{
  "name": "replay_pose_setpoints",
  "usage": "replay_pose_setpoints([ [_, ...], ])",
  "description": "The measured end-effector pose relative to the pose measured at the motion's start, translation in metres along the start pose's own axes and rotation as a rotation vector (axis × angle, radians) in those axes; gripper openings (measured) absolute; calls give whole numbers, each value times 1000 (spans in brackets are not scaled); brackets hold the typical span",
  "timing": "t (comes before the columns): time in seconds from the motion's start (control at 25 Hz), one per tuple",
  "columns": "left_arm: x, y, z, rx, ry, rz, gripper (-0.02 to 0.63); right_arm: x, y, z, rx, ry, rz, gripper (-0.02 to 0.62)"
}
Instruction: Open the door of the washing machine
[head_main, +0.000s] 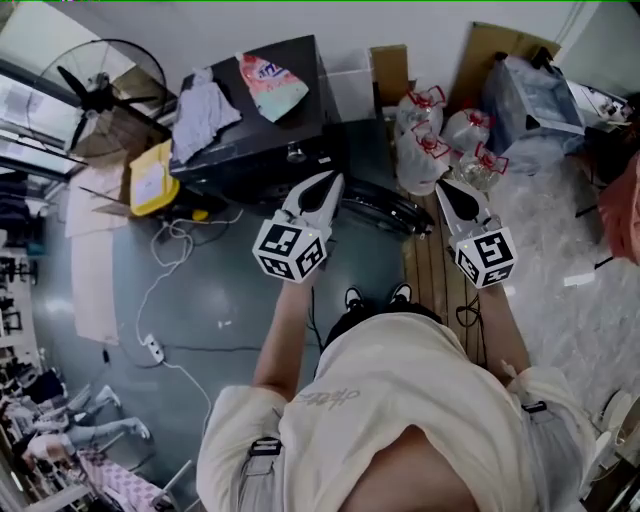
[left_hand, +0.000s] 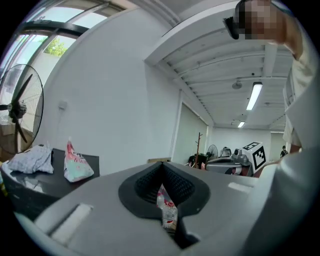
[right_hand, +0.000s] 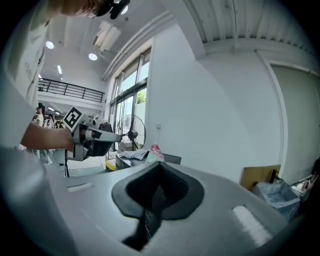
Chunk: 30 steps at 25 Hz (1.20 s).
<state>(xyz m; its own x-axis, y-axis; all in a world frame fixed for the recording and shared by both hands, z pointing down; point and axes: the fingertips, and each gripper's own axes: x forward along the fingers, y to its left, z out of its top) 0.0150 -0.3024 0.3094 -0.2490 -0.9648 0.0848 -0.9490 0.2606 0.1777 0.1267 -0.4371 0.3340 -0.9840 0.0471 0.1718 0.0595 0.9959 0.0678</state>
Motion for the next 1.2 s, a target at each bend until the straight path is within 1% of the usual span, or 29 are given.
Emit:
replay_pose_setpoints([
  [0.08, -4, 1, 22, 18, -43, 0, 17, 4, 5, 25, -16, -49, 20, 2],
  [0.16, -6, 3, 42, 38, -76, 3, 17, 9, 6, 47, -1, -101, 37, 2],
  [0.24, -9, 3, 57, 67, -94, 9, 17, 11, 3, 64, 10, -142, 34, 2],
  [0.36, -14, 5, 78, 113, -115, 31, 17, 10, -1, 87, -15, -179, 14, 2],
  [0.48, -16, 12, 95, 143, -139, 62, 17, 8, -3, 106, -55, -206, 5, 2],
  [0.6, -18, 17, 107, 164, -163, 75, 17, 5, -6, 121, -90, -230, 8, 2],
  [0.68, -19, 21, 113, 184, -171, 94, 18, 4, -10, 130, -104, -242, 13, 2],
  [0.84, -21, 33, 116, 236, -139, 158, 18, 0, -17, 144, -122, -267, -11, 2],
  [0.92, -23, 38, 118, 250, -133, 176, 18, -1, -20, 151, -118, -284, -23, 2],
  [1.08, -34, 44, 116, 251, -130, 195, 18, -2, -20, 155, -112, -298, -37, 1],
  [1.2, -41, 54, 106, 227, -111, 215, 18, 5, -22, 143, -112, -270, -40, 0],
])
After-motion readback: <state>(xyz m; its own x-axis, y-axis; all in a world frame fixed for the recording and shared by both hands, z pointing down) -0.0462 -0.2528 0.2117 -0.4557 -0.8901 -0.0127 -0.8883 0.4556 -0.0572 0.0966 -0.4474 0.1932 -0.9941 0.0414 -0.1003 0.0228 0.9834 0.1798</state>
